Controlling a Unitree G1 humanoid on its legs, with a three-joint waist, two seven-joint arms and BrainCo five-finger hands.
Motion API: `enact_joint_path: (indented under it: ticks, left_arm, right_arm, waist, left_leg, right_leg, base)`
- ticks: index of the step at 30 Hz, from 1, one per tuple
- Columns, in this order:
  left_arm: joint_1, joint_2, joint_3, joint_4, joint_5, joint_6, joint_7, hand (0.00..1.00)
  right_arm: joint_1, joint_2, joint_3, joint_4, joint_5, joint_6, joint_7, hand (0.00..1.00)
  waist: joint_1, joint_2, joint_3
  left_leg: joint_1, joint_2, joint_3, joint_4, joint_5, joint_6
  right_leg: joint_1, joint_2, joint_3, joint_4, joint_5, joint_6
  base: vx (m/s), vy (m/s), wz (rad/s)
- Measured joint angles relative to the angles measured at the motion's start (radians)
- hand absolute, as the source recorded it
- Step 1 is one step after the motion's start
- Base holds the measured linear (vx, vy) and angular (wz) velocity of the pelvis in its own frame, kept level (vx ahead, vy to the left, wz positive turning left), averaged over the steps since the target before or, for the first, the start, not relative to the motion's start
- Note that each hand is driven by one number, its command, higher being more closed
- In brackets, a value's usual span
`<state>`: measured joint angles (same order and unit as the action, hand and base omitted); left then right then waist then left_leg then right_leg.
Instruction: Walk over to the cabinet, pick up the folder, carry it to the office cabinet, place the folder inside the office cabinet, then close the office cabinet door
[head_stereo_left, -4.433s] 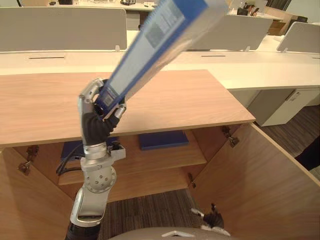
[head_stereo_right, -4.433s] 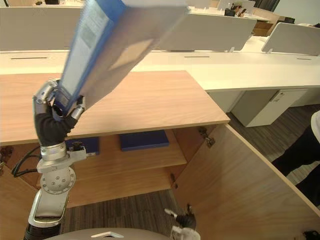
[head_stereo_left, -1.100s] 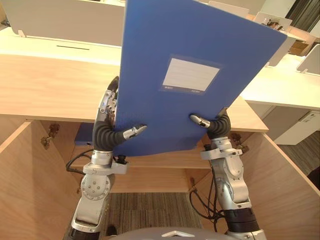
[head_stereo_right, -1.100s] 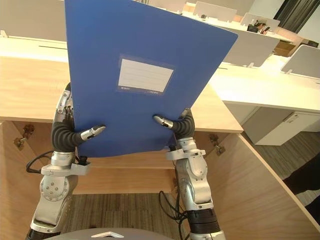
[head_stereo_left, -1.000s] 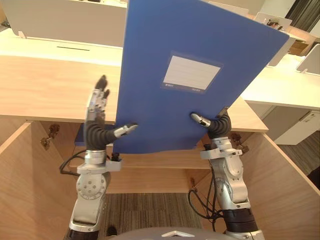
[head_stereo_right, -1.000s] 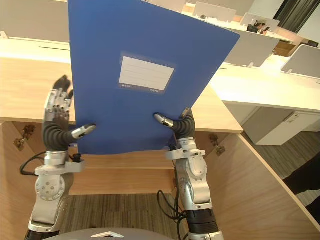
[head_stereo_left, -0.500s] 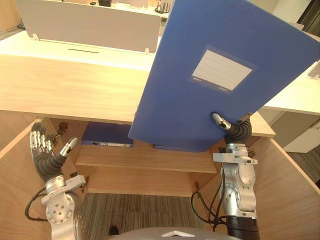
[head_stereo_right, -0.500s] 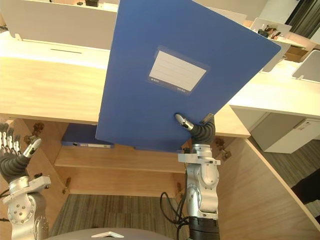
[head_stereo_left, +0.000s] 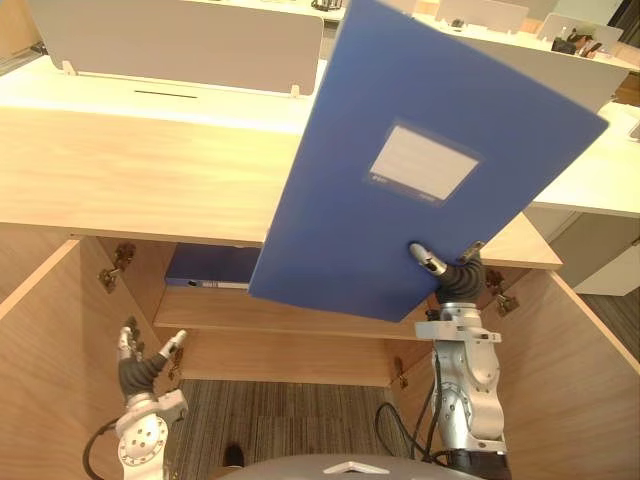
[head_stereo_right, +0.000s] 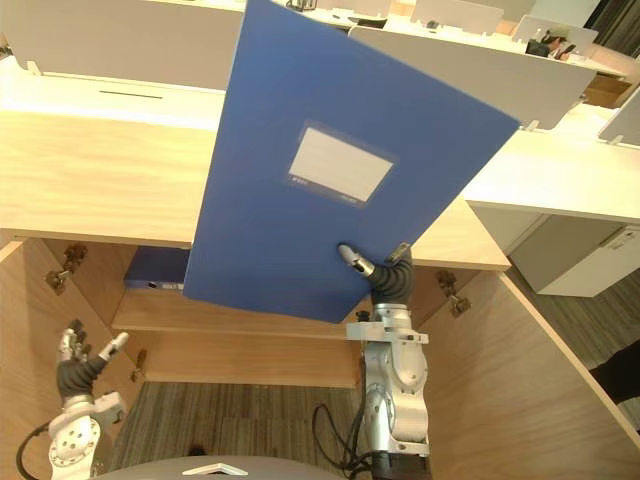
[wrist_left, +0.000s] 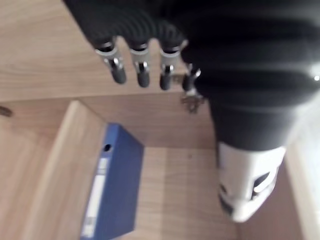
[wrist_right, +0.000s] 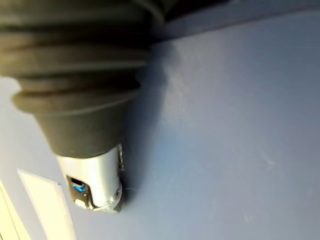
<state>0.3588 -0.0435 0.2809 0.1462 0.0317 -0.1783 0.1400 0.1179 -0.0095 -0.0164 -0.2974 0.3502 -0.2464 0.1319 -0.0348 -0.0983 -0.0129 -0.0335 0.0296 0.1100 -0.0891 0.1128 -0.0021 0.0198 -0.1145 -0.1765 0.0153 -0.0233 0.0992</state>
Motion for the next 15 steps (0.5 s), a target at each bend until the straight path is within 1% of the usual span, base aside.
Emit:
enact_joint_path:
  ticks: [1, 4, 8, 9, 11, 12, 15]
  left_arm:
    - [0.000, 0.016, -0.015, 0.050, 0.021, 0.007, -0.012, 0.00]
    - [-0.003, 0.031, -0.032, 0.144, 0.058, 0.019, -0.024, 0.00]
    - [-0.005, 0.057, -0.041, 0.264, 0.073, 0.028, -0.038, 0.00]
    - [-0.004, 0.061, -0.049, 0.278, 0.080, 0.029, -0.038, 0.00]
    - [-0.008, 0.096, -0.078, 0.340, 0.092, 0.030, -0.038, 0.00]
    - [-0.013, 0.104, -0.088, 0.353, 0.092, 0.030, -0.038, 0.00]
    - [-0.049, 0.124, -0.118, 0.381, 0.102, 0.030, -0.036, 0.00]
  right_arm:
    - [0.002, -0.005, 0.027, 0.008, -0.008, 0.010, 0.002, 1.00]
    - [0.009, -0.009, 0.089, 0.055, -0.035, 0.014, 0.016, 1.00]
    - [0.021, -0.020, 0.155, 0.130, -0.082, 0.029, 0.029, 1.00]
    - [0.021, -0.023, 0.167, 0.141, -0.088, 0.030, 0.030, 1.00]
    - [0.020, -0.043, 0.232, 0.189, -0.106, 0.031, 0.032, 1.00]
    - [0.018, -0.048, 0.247, 0.200, -0.117, 0.031, 0.032, 1.00]
    - [-0.017, -0.078, 0.311, 0.239, -0.173, 0.031, 0.028, 1.00]
  waist:
    - [0.000, 0.000, 0.003]
    - [0.000, -0.001, 0.008]
    - [0.001, -0.001, 0.019]
    - [0.001, 0.000, 0.021]
    - [0.011, 0.001, 0.025]
    - [0.010, 0.002, 0.031]
    - [0.013, 0.009, 0.078]
  left_leg:
    - [-0.001, 0.001, 0.002, 0.000, -0.001, 0.000]
    - [-0.005, 0.002, 0.006, 0.000, -0.003, -0.001]
    - [-0.017, 0.003, 0.019, 0.000, -0.004, -0.001]
    - [-0.017, 0.005, 0.022, 0.000, -0.005, -0.003]
    - [-0.021, 0.009, 0.030, 0.000, -0.008, -0.004]
    - [-0.022, 0.010, 0.030, 0.000, -0.008, -0.004]
    - [-0.037, 0.015, 0.040, 0.001, -0.003, -0.006]
  right_leg:
    - [-0.003, 0.000, 0.002, 0.001, -0.001, 0.000]
    - [-0.011, 0.000, 0.005, 0.006, -0.004, 0.000]
    - [-0.030, 0.000, 0.008, 0.009, -0.005, -0.001]
    - [-0.030, -0.001, 0.013, 0.008, -0.002, -0.006]
    - [-0.043, 0.000, 0.031, 0.008, 0.004, -0.014]
    - [-0.044, 0.000, 0.031, 0.008, 0.004, -0.015]
    - [-0.072, 0.002, 0.035, 0.034, 0.005, -0.020]
  base:
    - [0.01, -0.001, -0.05]
    - [0.02, -0.003, -0.05]
    - [0.01, 0.001, -0.02]
    - [0.03, 0.012, -0.14]
    - [0.03, 0.009, -0.21]
    - [0.01, -0.004, -0.11]
    - [-0.02, 0.003, -0.08]
